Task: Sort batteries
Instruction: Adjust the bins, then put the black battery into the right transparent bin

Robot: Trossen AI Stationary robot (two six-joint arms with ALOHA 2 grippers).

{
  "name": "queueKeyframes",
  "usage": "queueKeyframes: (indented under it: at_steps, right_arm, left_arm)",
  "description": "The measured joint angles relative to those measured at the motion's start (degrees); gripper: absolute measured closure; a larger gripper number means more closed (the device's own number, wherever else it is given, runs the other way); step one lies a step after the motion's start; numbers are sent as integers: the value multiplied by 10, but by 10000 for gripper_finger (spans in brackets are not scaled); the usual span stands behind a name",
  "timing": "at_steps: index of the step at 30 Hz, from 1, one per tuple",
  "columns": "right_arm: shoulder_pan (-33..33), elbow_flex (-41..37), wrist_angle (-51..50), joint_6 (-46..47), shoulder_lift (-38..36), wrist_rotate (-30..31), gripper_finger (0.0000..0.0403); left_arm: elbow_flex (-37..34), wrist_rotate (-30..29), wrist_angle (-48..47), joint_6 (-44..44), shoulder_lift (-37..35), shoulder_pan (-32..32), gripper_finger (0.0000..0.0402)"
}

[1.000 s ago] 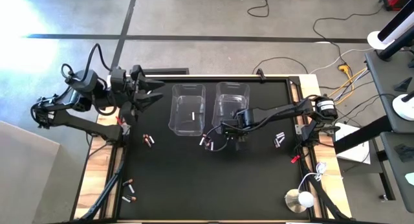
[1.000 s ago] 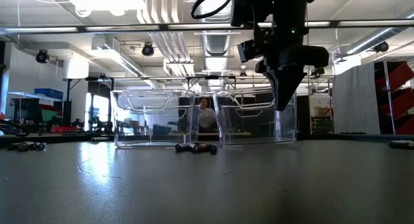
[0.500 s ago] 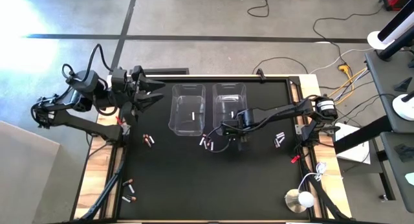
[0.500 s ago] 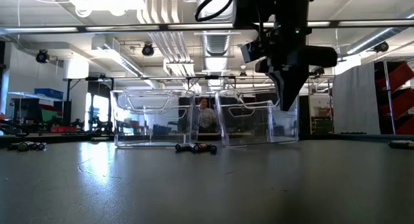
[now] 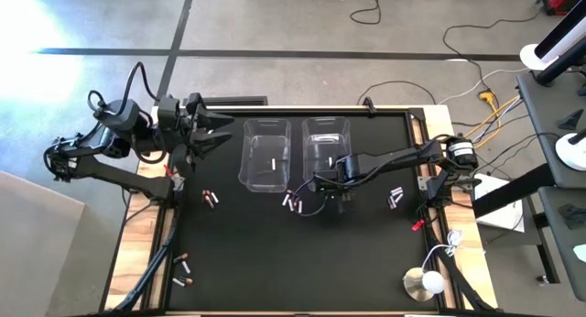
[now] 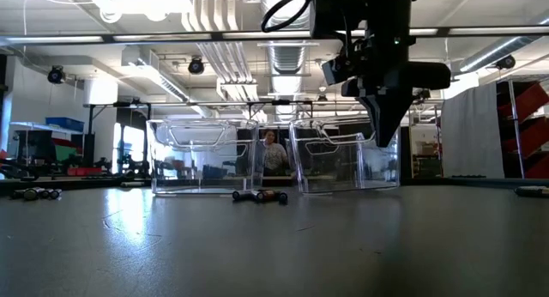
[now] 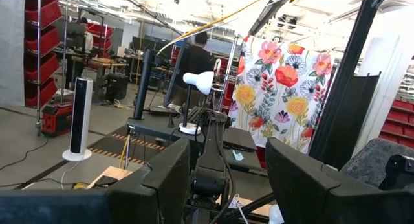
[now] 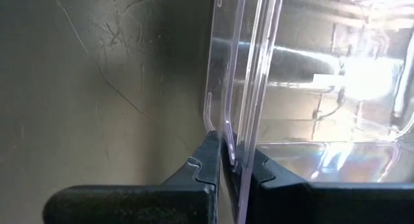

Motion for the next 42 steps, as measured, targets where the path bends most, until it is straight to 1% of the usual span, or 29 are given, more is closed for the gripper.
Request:
queueKeyframes:
  at_steps: [16, 19, 22, 28, 32, 37, 42]
  right_arm:
    - [0, 0, 0, 4, 0, 0, 390]
    - [0, 0, -1, 3, -2, 0, 388]
    - [0, 0, -3, 5, -4, 3, 367]
    - [0, 9, -9, 13, -4, 4, 289]
    - [0, 33, -30, 9, -4, 7, 250]
    - [5, 85, -73, 9, -14, 17, 223]
    - [30, 131, -62, 12, -51, 22, 216]
  left_arm:
    - [0, 1, 0, 19, 0, -4, 221]
    - [0, 12, 0, 20, 0, -4, 221]
    - [0, 15, 0, 20, 0, -4, 221]
    - [0, 15, -11, 20, 0, -4, 221]
    - [0, 15, -15, 20, 0, -4, 221]
    - [0, 15, -20, 23, -2, -4, 221]
    - [0, 15, -25, 34, -1, -4, 221]
